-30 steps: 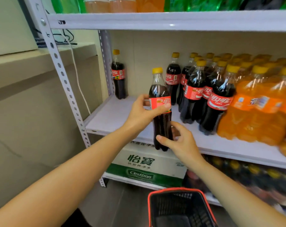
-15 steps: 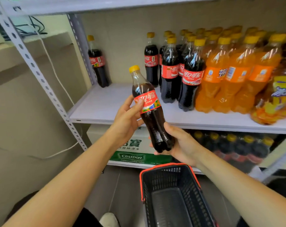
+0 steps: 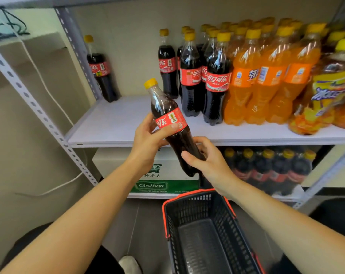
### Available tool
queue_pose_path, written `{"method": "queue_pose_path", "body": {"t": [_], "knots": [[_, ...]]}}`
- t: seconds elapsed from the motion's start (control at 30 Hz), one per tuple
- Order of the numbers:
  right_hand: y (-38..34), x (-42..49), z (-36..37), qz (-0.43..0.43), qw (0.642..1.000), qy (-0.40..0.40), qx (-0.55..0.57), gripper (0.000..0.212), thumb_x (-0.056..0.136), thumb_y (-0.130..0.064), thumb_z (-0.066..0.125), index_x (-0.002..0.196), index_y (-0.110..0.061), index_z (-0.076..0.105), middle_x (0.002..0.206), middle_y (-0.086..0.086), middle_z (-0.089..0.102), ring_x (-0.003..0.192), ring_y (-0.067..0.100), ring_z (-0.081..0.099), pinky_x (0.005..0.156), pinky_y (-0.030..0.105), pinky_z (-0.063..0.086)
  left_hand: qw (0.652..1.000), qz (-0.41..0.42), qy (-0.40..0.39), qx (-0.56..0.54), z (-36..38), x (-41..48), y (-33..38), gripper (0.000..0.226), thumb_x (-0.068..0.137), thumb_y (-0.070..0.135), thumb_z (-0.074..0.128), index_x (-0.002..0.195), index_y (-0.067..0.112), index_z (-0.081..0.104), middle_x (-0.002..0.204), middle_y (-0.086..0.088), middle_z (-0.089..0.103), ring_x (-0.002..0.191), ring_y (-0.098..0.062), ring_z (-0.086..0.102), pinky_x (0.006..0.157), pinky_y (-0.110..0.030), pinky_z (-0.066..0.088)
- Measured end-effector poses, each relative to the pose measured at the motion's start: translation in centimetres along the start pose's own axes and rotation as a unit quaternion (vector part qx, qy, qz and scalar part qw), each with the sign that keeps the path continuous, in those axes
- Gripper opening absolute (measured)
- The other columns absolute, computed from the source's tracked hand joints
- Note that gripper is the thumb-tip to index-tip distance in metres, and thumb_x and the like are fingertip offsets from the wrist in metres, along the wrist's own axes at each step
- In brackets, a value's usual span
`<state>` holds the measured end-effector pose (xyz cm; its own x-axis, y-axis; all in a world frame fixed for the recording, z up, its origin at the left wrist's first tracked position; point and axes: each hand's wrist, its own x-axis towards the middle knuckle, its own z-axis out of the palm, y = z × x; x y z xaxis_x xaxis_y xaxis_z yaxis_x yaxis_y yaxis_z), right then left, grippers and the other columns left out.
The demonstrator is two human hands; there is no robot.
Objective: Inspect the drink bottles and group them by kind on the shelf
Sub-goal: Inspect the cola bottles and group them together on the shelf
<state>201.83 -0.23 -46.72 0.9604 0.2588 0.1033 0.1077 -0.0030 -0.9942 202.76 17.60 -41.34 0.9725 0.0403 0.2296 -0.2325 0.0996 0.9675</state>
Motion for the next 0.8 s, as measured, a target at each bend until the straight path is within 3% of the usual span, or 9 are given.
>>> {"method": "queue_pose_path", "body": {"t": [0.1,0.2,0.33,0.4,0.5,0.6,0.7,0.8], "knots": [[-0.5,0.2,-0.6,0.066,0.991,-0.079,0.091,0.035,0.084,-0.051,0.068,0.112,-0.031,0.073,0.107,-0.005,0.076,0.104,0.011,0.071,0.088,0.033,0.051,0.998,-0.021,-0.010,-0.051,-0.4,0.0,-0.2,0.061,0.079,0.018,0.075,0.136,0.015,0.053,0.101,-0.001,0.074,0.096,-0.020,0.070,0.078,-0.036,0.059],[-0.6,0.1,-1.1,0.037,0.987,-0.119,0.098,0.028,0.090,-0.040,0.068,0.116,-0.031,0.075,0.112,0.001,0.076,0.109,0.019,0.071,0.089,0.030,0.055,0.995,-0.039,-0.039,-0.078,-0.4,-0.2,-0.4,0.054,0.084,0.016,0.067,0.135,0.014,0.051,0.101,-0.002,0.073,0.094,-0.021,0.070,0.077,-0.036,0.057],[-0.4,-0.3,-0.9,-0.005,0.995,-0.064,0.070,0.042,0.078,-0.044,0.077,0.115,-0.024,0.071,0.112,0.001,0.077,0.109,0.018,0.071,0.091,0.031,0.055,0.996,-0.040,-0.074,-0.007,-0.1,-0.4,-0.4,0.050,0.090,0.030,0.064,0.139,0.027,0.055,0.114,0.003,0.069,0.104,-0.013,0.068,0.078,-0.026,0.056],[-0.4,-0.3,-1.0,-0.030,0.999,-0.029,0.012,0.043,0.076,-0.043,0.080,0.115,-0.029,0.067,0.111,-0.002,0.076,0.109,0.013,0.070,0.095,0.030,0.053,0.998,-0.030,-0.058,0.010,0.1,-0.5,-0.4,0.048,0.087,0.032,0.069,0.134,0.024,0.059,0.110,0.002,0.070,0.100,-0.011,0.069,0.076,-0.022,0.056],[-0.3,-0.5,-1.1,-0.061,0.993,0.007,-0.099,0.049,0.076,-0.039,0.085,0.118,-0.033,0.061,0.106,-0.005,0.072,0.102,0.009,0.067,0.091,0.026,0.053,0.999,-0.016,-0.040,0.007,0.0,-0.6,-0.5,0.041,0.083,0.027,0.075,0.123,0.022,0.064,0.104,0.002,0.072,0.097,-0.016,0.071,0.076,-0.028,0.057],[-0.2,-0.7,-1.1,-0.062,0.985,0.016,-0.158,0.053,0.077,-0.036,0.088,0.119,-0.028,0.058,0.108,-0.008,0.068,0.100,0.004,0.063,0.089,0.025,0.053,0.999,-0.014,-0.038,-0.010,-0.3,-0.6,-0.6,0.054,0.081,0.018,0.078,0.132,0.017,0.059,0.117,-0.012,0.070,0.104,-0.027,0.070,0.080,-0.039,0.060],[-0.7,-0.6,-1.6,-0.020,0.993,-0.035,-0.115,0.045,0.080,-0.042,0.080,0.119,-0.028,0.062,0.112,-0.007,0.071,0.106,0.007,0.066,0.093,0.028,0.053,0.997,-0.021,-0.062,-0.040,-0.6,-0.7,-0.6,0.058,0.081,0.011,0.074,0.136,0.010,0.054,0.117,-0.018,0.068,0.106,-0.031,0.068,0.087,-0.047,0.059],[-1.2,-0.6,-2.1,-0.007,0.994,-0.076,-0.076,0.040,0.079,-0.034,0.072,0.118,-0.027,0.067,0.110,-0.007,0.075,0.103,0.004,0.069,0.084,0.016,0.052,0.994,-0.031,-0.093,-0.055,-0.5,-0.8,-0.6,0.055,0.083,0.007,0.068,0.136,0.011,0.054,0.109,-0.014,0.070,0.102,-0.030,0.067,0.090,-0.048,0.058]]}}
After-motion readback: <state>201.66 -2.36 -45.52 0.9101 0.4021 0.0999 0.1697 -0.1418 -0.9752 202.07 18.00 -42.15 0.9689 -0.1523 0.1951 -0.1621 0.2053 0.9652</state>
